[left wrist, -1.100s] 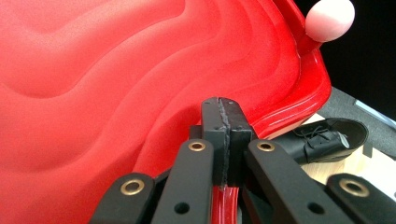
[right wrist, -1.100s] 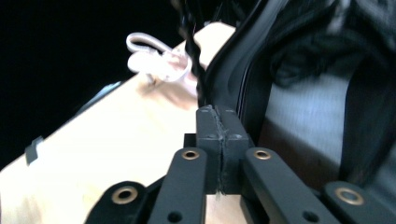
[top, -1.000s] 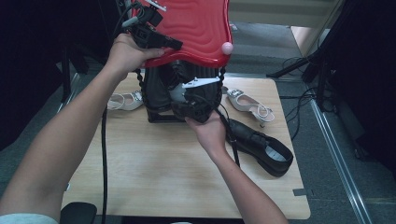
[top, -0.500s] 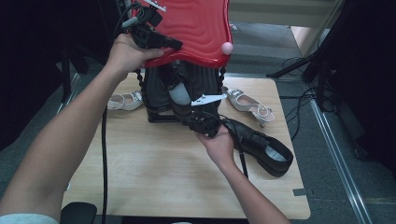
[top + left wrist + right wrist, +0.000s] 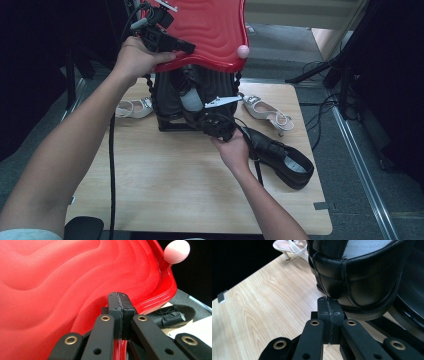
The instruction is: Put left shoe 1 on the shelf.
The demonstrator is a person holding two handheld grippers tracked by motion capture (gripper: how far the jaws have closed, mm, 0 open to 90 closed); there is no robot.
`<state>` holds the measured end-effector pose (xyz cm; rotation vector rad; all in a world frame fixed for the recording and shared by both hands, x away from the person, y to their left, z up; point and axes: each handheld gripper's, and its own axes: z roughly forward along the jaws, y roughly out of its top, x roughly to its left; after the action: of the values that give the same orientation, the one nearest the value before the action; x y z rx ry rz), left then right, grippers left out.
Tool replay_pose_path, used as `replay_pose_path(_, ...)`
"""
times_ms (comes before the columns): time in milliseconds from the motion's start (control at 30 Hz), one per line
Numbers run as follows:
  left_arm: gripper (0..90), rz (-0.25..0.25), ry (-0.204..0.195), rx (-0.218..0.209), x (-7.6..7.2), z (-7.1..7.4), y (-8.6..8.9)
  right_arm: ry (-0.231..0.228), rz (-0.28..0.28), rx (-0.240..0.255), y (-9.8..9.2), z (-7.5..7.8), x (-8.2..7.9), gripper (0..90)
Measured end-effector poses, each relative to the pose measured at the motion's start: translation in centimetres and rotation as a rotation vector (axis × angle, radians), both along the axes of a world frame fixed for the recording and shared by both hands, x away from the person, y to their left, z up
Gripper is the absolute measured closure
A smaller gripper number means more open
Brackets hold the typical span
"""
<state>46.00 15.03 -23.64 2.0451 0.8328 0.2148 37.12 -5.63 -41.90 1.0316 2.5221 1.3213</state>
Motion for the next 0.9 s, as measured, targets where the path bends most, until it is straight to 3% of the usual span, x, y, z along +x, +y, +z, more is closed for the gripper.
replay_pose_path(167, 90.0, 0.005, 0.000, 0.004, -0.1, 0.0, -0.1, -0.001, -0.005, -0.024, 0.8, 0.5, 0.5, 90.0)
replay_pose_path(400, 90.0, 0.009, -0.001, 0.013, -0.1, 0.1, -0.2, 0.017, -0.014, 0.003, 2.4, 0.9, 1.8, 90.0)
replay_pose_path(733, 90.0, 0.009, -0.002, 0.012, -0.1, 0.1, -0.2, 0.015, -0.024, 0.002, 5.1, 1.5, 3.5, 90.0)
replay_pose_path(900, 90.0, 0.007, -0.003, 0.009, -0.1, 0.1, -0.2, 0.043, -0.025, 0.027, 6.2, 1.5, 4.2, 90.0)
